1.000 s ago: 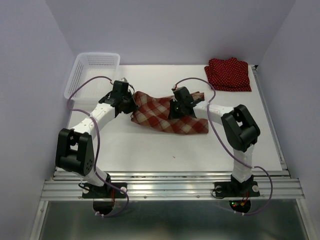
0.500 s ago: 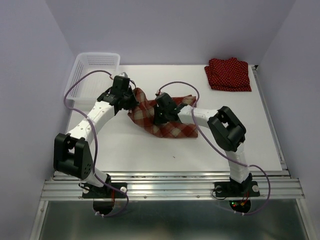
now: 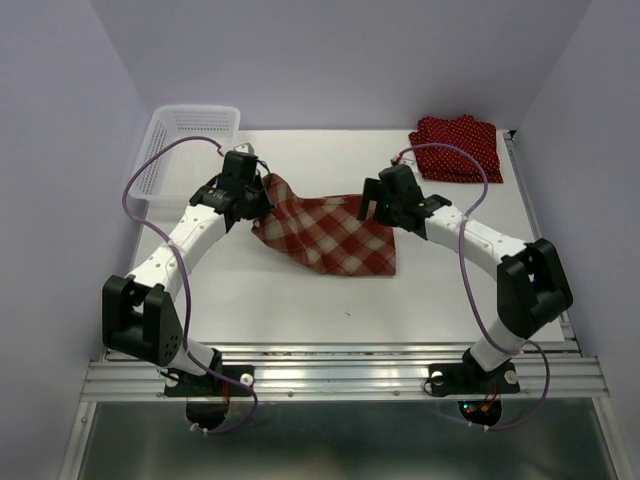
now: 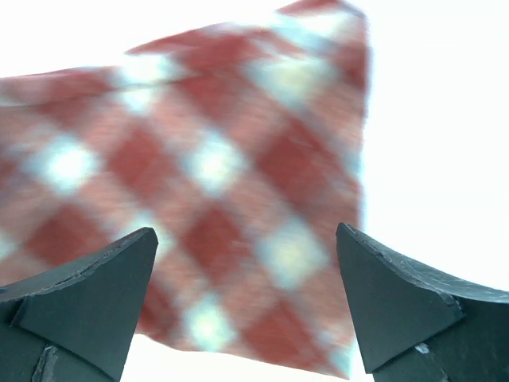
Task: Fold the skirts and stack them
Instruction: Fold the skirt
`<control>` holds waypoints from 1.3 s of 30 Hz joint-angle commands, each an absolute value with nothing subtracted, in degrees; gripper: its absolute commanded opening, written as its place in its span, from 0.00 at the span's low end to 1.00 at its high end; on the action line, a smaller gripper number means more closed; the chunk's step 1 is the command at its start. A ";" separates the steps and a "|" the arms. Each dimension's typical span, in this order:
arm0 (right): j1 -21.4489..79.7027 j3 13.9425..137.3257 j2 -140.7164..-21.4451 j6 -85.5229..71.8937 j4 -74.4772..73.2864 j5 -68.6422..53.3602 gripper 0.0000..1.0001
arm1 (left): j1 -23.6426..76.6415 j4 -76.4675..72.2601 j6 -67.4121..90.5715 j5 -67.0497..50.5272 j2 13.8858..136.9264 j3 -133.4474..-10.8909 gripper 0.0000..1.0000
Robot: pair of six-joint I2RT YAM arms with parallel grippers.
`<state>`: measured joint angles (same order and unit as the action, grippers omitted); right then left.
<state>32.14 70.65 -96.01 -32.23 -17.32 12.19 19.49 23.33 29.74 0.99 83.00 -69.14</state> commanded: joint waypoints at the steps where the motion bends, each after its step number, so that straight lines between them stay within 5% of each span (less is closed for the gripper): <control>1: 29.01 64.52 -93.17 -31.90 -21.97 16.27 1.00 | 19.86 22.59 27.51 2.02 80.07 -72.24 0.00; 8: 23.91 61.08 -94.22 -31.91 -21.80 12.22 0.96 | 20.39 22.94 24.79 1.58 80.15 -74.79 0.00; 12: 23.91 61.17 -97.11 -31.55 -21.27 8.72 0.78 | 20.74 23.99 24.26 2.28 81.38 -76.64 0.00; 17: 23.91 59.86 -99.31 -32.69 -17.93 3.52 0.69 | 21.80 23.55 24.26 2.02 82.26 -77.08 0.00; 20: 23.91 59.33 -100.37 -32.96 -16.96 1.67 0.54 | 23.11 23.47 24.34 1.93 82.97 -77.60 0.00; 21: 23.91 59.24 -101.07 -33.22 -16.88 1.58 0.38 | 23.64 23.29 24.43 1.85 83.40 -77.87 0.00; 24: 23.91 58.80 -101.78 -33.66 -16.70 0.89 0.25 | 25.74 23.12 25.31 1.84 84.54 -79.09 0.00; 39: 23.91 55.46 -101.51 -33.66 -12.57 -5.36 0.16 | 40.07 21.44 30.05 2.02 102.37 -92.79 0.00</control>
<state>23.64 57.47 -100.79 -33.78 -12.56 -3.18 38.04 23.51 27.97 2.52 99.83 -87.48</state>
